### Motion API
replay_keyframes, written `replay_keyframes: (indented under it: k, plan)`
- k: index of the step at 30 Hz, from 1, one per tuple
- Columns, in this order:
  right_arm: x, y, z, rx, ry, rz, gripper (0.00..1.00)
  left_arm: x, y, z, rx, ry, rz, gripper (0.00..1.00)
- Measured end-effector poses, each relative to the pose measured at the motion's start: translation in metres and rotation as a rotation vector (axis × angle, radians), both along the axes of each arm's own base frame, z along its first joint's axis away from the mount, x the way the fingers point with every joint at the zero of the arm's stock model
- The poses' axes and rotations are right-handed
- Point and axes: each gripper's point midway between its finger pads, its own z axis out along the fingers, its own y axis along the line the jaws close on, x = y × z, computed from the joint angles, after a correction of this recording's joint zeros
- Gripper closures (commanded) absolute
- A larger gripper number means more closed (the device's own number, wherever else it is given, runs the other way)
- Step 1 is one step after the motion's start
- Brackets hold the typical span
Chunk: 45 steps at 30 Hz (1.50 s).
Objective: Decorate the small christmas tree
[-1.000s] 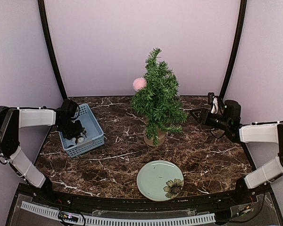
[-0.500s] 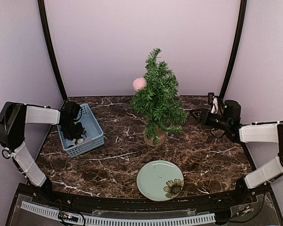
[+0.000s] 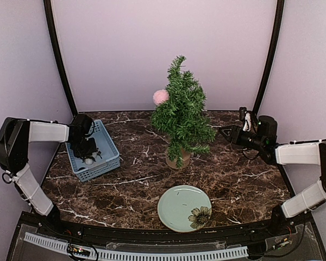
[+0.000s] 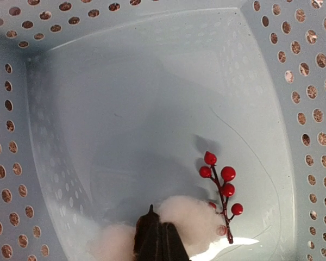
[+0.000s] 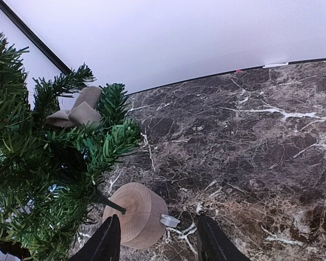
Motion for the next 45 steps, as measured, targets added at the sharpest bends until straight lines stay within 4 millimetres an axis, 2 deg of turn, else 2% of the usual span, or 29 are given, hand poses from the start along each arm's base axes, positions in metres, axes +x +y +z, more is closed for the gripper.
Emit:
replay_keyframes:
  k: [3,6,11,14,18,23,27,29,32,34,35,37,41,45]
  plan:
    - [0.0,0.0,0.0,0.001,0.001,0.0,0.52,0.002,0.0,0.013,0.005,-0.03,-0.013,1.0]
    - [0.0,0.0,0.0,0.001,0.001,0.0,0.52,0.004,0.001,0.035,0.008,-0.084,-0.027,1.0]
    - [-0.001,0.001,0.0,0.004,0.002,0.006,0.52,0.007,-0.002,0.091,-0.009,-0.228,-0.068,1.0]
    - [-0.001,0.001,0.0,0.007,0.004,0.009,0.52,0.007,-0.013,0.126,-0.019,-0.326,-0.125,1.0]
    - [-0.001,0.002,0.001,0.011,0.006,0.009,0.52,-0.003,-0.054,0.179,-0.049,-0.475,-0.295,1.0]
    - [-0.001,0.002,0.002,0.022,0.007,0.008,0.52,-0.036,-0.123,0.256,-0.134,-0.721,-0.58,1.0]
    - [-0.002,0.002,0.006,0.028,0.001,0.007,0.52,-0.064,-0.175,0.301,-0.198,-0.86,-0.798,1.0]
    - [-0.003,0.001,0.011,0.031,-0.01,0.007,0.52,-0.079,-0.204,0.314,-0.221,-0.911,-0.912,1.0]
    - [-0.004,0.001,0.017,0.035,-0.026,0.007,0.52,-0.102,-0.248,0.312,-0.24,-0.939,-1.087,1.0]
    - [-0.005,0.001,0.021,0.036,-0.036,0.007,0.52,-0.116,-0.28,0.299,-0.231,-0.936,-1.208,1.0]
    - [-0.005,0.001,0.022,0.037,-0.04,0.007,0.52,-0.116,-0.289,0.293,-0.214,-0.937,-1.241,1.0]
    - [-0.006,0.001,0.025,0.038,-0.047,0.008,0.51,-0.134,-0.318,0.275,-0.205,-0.932,-1.35,1.0]
    - [-0.006,0.001,0.027,0.038,-0.056,0.008,0.51,-0.15,-0.353,0.24,-0.161,-0.927,-1.489,1.0]
    - [-0.006,0.0,0.027,0.037,-0.057,0.008,0.51,-0.153,-0.374,0.213,-0.109,-0.923,-1.569,1.0]
